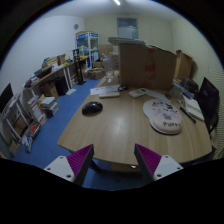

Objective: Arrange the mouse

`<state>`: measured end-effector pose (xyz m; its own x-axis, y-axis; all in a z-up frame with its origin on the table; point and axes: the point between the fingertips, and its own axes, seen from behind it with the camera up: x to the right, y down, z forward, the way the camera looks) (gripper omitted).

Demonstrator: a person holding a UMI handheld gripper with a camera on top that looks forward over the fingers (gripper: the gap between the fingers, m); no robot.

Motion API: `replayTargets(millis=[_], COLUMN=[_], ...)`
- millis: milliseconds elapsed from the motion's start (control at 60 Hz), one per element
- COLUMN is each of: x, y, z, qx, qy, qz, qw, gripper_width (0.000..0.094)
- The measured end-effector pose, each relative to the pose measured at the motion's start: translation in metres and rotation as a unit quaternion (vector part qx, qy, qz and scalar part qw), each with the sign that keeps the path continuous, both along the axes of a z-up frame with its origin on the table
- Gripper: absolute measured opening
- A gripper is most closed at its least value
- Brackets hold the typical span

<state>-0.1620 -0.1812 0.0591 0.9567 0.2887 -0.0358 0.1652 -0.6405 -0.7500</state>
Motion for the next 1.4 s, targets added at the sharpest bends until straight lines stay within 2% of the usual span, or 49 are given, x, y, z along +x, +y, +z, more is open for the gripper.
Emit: replayTargets(millis=[350, 467, 533, 783, 983, 1233, 1400], x=[-0.129, -0.157, -0.165, -0.192, -0.204, -0.201, -0.201], y=[0.101, 0.139, 0.162, 0.219, 0.245, 0.236, 0.243], z=[-0.052, -0.067, -0.066, -0.068, -0.072, -0.072, -0.072], qx=[0.003, -0.009, 0.006, 0.011, 0.023, -0.005, -0.014], qy=[0.051, 0.055, 0.045, 0.04, -0.006, 0.006, 0.016], qz=[0.034, 0.026, 0.022, 0.004, 0.0, 0.014, -0.023], qw=[0.998, 0.998, 0.999, 0.999, 1.0, 1.0, 1.0], gripper_width=[0.084, 0.084, 0.0838, 0.0848, 0.0847, 0.0841, 0.0837])
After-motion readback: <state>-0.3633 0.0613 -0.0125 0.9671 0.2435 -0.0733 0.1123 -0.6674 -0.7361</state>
